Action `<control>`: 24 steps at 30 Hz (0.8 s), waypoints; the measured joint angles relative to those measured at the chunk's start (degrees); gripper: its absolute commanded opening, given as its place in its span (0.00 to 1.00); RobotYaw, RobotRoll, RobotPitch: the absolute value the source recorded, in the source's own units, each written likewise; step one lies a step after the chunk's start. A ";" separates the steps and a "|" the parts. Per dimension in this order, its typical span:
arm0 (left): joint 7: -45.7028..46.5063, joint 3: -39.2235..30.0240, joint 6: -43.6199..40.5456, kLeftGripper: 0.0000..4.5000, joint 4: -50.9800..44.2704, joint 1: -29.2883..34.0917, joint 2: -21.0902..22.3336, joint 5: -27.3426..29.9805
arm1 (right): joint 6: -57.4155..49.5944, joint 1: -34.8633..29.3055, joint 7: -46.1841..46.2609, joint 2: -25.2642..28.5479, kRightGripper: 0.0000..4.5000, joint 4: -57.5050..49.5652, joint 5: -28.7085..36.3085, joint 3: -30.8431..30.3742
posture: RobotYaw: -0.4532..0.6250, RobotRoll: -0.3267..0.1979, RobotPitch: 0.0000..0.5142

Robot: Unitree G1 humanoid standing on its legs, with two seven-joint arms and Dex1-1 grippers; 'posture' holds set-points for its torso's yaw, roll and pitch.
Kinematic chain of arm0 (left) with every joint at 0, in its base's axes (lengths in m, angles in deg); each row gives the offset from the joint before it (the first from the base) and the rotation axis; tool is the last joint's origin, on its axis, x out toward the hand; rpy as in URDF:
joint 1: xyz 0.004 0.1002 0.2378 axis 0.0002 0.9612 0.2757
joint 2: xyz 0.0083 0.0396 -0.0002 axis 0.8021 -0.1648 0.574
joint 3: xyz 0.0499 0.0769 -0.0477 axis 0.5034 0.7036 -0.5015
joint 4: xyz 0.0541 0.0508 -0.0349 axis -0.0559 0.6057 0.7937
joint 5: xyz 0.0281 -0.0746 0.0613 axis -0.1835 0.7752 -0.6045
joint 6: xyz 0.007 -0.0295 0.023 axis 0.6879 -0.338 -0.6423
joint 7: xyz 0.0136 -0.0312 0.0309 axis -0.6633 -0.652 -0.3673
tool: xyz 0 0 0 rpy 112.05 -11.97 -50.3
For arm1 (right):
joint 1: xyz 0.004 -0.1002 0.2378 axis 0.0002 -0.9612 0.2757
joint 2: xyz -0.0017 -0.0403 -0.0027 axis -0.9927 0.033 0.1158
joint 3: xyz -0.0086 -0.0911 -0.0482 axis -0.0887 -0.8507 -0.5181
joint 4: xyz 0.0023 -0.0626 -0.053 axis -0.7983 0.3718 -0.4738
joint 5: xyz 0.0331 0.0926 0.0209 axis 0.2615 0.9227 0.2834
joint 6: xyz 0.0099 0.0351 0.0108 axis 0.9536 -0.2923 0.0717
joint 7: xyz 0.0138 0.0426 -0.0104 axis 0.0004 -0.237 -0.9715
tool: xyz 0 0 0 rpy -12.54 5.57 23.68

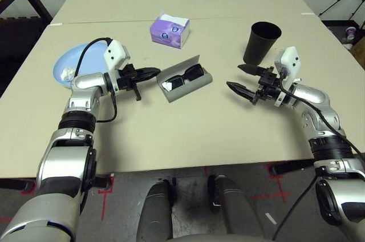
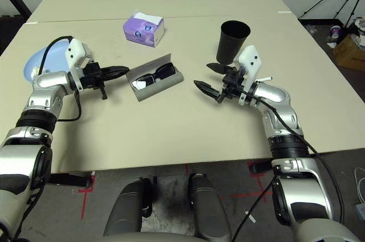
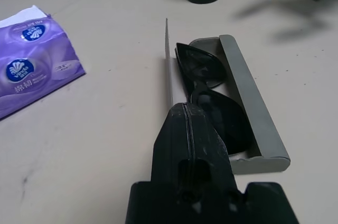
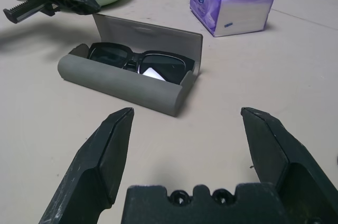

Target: Organize and tidy the items on the table.

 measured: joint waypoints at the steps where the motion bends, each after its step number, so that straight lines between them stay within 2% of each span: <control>1: 0.01 0.00 0.21 0.00 0.18 -0.16 -0.25 -0.22 | 0.00 0.03 -0.01 0.00 1.00 -0.03 0.05 -0.05 | 0.36 0.62 0.32; 9: 1.46 -0.48 0.65 0.00 3.61 -2.19 -0.80 -1.15 | -0.60 -0.80 0.11 -0.01 1.00 -3.04 0.75 -0.57 | 0.35 0.62 0.32; 24: 1.73 -2.90 -1.47 0.00 3.77 -3.35 -0.85 0.01 | -1.23 -0.91 0.45 0.00 1.00 -3.18 0.80 -1.39 | 0.35 0.62 0.33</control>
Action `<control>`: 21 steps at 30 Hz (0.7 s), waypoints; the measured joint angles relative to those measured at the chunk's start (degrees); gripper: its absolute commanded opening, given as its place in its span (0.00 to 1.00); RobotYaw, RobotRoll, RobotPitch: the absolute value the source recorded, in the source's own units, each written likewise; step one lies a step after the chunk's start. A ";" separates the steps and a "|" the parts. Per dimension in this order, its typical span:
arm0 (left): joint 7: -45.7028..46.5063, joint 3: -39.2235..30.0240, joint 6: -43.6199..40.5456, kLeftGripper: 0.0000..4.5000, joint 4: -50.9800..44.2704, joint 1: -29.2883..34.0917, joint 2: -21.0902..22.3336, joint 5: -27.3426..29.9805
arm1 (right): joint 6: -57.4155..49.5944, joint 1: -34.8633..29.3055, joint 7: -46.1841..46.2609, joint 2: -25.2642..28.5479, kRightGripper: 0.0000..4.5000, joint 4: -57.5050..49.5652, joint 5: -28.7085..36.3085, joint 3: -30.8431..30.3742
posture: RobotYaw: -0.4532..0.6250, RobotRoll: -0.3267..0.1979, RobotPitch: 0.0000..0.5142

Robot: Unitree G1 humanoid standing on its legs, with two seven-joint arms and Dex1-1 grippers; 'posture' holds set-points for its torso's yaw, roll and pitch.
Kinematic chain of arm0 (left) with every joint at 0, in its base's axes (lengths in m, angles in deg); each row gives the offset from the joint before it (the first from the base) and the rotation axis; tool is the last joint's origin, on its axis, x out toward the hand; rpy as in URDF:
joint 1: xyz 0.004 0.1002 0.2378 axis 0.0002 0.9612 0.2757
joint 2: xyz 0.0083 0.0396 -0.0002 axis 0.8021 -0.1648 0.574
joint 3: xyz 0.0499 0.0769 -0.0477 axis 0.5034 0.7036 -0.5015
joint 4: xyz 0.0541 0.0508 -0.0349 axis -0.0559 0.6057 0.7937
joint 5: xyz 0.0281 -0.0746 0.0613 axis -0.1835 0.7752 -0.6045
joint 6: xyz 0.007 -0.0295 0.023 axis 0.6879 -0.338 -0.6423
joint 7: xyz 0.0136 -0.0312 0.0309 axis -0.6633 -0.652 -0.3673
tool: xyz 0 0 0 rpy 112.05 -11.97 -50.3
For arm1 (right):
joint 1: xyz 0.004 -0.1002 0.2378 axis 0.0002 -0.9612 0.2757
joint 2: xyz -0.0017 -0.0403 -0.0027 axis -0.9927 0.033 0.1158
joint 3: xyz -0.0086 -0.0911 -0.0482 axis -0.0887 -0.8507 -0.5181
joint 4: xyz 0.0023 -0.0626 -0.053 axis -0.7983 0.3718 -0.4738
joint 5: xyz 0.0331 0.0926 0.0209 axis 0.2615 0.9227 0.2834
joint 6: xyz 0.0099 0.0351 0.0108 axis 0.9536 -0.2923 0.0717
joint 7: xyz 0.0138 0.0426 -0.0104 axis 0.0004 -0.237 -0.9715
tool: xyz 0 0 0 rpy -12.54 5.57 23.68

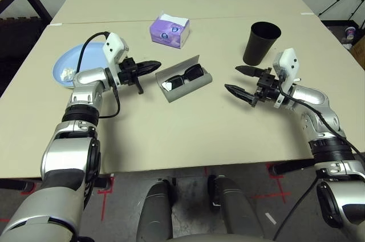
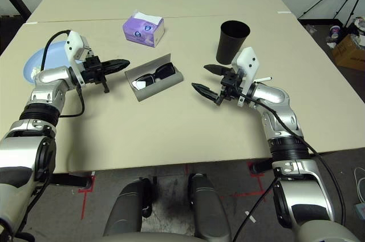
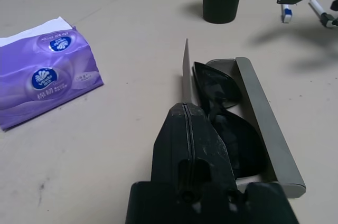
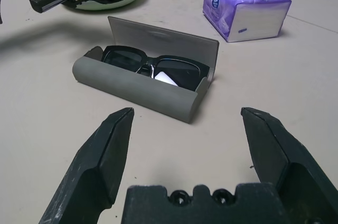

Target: Organize and tidy the items on the table.

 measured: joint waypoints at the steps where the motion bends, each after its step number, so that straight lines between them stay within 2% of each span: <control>1: 0.34 0.04 0.03 0.00 0.14 0.00 0.00 -0.28 | -0.08 0.00 0.05 0.00 1.00 -0.19 0.07 0.00 | 0.35 0.62 0.33; 11: 3.88 0.56 0.82 0.00 2.89 0.01 0.01 -3.60 | -1.65 -0.01 0.70 0.00 1.00 -3.29 0.59 -0.02 | 0.35 0.62 0.33; 21: 3.43 1.69 0.97 0.00 3.08 0.14 -0.03 -4.85 | -1.97 0.00 0.92 0.00 1.00 -3.58 0.90 -0.04 | 0.35 0.62 0.33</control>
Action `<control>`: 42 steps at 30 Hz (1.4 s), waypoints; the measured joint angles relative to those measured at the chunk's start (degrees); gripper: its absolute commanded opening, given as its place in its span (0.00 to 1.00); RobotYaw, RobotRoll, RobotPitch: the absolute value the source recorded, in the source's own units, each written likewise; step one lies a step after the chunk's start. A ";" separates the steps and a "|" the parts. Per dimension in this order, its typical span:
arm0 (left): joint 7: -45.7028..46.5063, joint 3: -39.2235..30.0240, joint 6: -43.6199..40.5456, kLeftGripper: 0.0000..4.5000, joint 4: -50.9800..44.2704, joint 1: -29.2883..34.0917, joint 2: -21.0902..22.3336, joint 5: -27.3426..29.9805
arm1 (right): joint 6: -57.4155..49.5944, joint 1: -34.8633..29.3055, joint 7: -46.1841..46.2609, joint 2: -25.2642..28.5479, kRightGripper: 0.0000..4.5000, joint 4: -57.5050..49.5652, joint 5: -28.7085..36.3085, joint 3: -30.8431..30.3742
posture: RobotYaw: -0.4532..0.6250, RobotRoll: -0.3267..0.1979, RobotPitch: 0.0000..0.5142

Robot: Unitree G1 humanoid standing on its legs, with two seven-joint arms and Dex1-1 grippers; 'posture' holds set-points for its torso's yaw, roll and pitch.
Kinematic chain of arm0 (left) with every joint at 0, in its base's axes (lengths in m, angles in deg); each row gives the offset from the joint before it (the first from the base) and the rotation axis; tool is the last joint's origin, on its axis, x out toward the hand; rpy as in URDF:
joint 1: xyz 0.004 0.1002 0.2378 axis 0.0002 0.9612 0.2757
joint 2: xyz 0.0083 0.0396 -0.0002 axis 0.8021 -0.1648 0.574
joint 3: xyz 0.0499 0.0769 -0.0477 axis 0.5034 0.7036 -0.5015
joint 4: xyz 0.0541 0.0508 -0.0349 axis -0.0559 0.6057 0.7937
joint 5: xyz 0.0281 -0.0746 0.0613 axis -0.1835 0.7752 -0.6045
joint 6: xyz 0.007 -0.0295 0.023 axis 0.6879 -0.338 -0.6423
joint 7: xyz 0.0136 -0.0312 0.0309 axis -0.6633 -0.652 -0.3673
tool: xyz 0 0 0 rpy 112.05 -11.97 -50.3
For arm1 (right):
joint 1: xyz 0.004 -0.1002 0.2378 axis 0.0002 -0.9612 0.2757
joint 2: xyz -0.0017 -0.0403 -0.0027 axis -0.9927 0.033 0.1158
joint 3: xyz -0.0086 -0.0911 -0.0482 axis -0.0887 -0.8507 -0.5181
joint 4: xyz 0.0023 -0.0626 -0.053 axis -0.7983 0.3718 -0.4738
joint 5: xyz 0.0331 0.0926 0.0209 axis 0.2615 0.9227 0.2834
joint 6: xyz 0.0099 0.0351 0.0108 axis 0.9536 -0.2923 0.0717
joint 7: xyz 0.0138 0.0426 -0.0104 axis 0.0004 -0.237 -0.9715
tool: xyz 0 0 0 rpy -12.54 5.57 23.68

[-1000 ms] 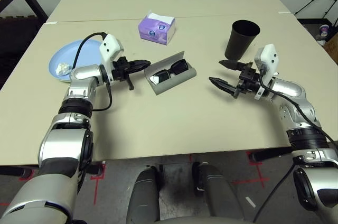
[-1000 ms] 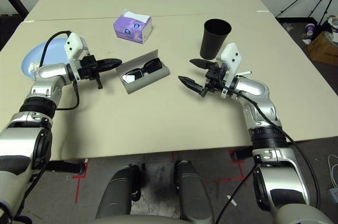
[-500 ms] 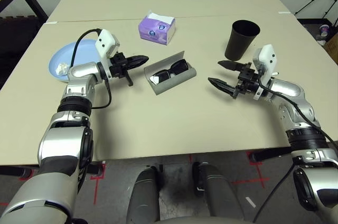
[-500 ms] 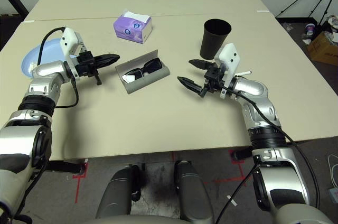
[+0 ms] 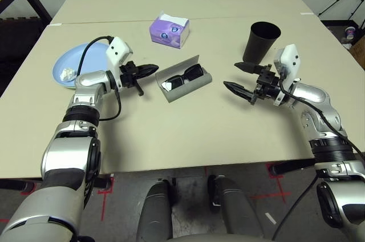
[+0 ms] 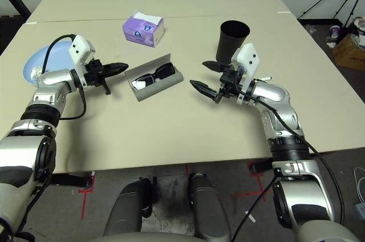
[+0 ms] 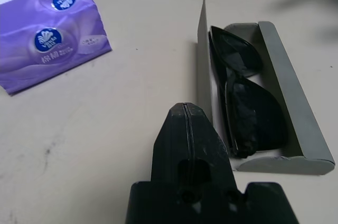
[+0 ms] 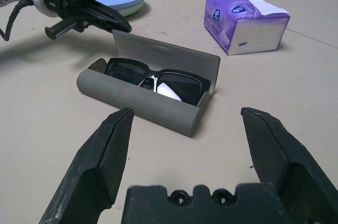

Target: Organize and tidy the items on the table.

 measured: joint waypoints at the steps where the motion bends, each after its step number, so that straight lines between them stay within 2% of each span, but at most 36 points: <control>1: -0.36 0.07 0.00 0.00 0.00 0.10 -0.05 -0.02 | 0.00 0.00 0.03 0.00 1.00 0.00 0.01 0.00 | 0.35 0.62 0.33; 25: -5.57 2.11 0.38 0.00 -3.58 3.12 -2.03 -0.13 | -0.34 -1.27 -0.31 1.97 1.00 -0.13 -0.16 -2.45 | 0.35 0.62 0.33; 31: -7.18 2.11 -0.52 0.00 -7.82 4.20 -2.30 0.28 | -0.33 -1.27 -0.26 1.98 1.00 -0.13 -0.19 -2.49 | 0.36 0.62 0.33; 42: -9.79 2.43 -6.52 0.00 -20.68 10.14 -2.28 2.68 | -0.03 -1.26 -0.20 1.93 1.00 -0.13 -0.57 -2.55 | 0.36 0.62 0.32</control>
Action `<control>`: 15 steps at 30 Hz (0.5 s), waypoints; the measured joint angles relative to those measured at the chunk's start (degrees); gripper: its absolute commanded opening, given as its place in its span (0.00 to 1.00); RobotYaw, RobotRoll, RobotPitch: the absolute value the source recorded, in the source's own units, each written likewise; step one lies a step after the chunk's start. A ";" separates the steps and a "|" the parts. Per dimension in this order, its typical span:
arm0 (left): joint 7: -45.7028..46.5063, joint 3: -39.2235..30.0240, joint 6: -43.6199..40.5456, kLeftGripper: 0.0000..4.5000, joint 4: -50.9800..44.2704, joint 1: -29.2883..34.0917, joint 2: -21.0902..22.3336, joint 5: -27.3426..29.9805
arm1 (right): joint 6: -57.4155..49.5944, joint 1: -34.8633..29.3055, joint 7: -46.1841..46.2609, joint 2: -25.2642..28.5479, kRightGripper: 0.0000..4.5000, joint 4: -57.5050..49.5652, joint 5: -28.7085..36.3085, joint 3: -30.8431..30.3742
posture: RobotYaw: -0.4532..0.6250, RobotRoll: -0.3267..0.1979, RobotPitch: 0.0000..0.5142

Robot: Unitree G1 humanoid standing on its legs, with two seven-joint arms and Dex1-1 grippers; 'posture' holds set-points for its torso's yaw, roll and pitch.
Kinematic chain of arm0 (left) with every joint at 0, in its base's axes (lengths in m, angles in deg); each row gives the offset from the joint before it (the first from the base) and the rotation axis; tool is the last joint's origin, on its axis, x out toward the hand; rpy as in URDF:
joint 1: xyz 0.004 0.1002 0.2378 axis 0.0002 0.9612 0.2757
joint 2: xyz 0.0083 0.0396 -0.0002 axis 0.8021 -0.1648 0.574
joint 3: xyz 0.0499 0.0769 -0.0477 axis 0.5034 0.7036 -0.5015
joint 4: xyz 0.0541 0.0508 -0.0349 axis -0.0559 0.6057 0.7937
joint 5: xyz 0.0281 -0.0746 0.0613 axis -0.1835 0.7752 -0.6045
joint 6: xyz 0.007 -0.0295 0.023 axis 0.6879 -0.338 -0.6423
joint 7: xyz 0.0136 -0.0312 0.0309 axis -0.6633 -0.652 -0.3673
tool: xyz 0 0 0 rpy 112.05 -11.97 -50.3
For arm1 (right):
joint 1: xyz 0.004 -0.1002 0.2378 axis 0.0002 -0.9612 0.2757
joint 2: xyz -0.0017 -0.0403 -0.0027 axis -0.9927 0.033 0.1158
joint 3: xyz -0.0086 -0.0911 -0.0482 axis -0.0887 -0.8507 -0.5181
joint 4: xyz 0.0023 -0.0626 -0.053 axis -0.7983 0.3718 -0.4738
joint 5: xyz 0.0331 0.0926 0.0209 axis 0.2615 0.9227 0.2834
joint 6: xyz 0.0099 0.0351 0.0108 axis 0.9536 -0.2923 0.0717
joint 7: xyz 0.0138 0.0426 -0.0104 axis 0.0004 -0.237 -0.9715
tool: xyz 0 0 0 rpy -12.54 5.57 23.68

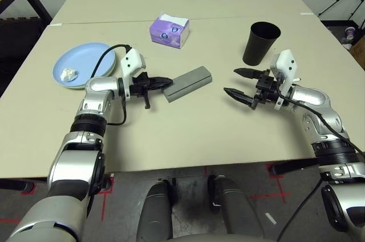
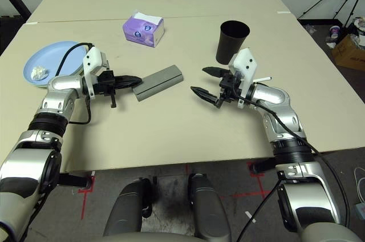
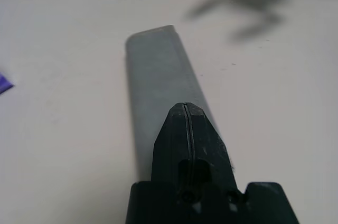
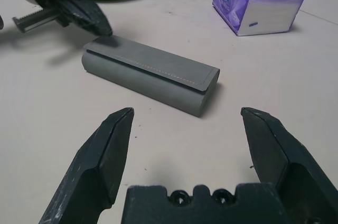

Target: Organize and tidy the items on the table.

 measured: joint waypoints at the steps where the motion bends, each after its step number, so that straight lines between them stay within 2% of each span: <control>1: 0.02 0.15 -0.49 0.00 -0.60 0.39 -0.01 0.08 | 0.00 0.00 0.01 -0.04 1.00 0.00 0.00 0.00 | 0.36 0.62 0.32; 8: 1.29 1.19 -1.58 0.00 -2.05 1.97 0.00 -0.14 | 0.00 0.01 0.10 -0.32 1.00 0.00 0.00 -0.14 | 0.35 0.62 0.32; 15: 2.09 1.71 1.01 0.00 -0.16 1.84 0.14 -0.71 | 0.00 0.01 0.70 -0.33 1.00 -0.33 0.02 -0.14 | 0.35 0.62 0.31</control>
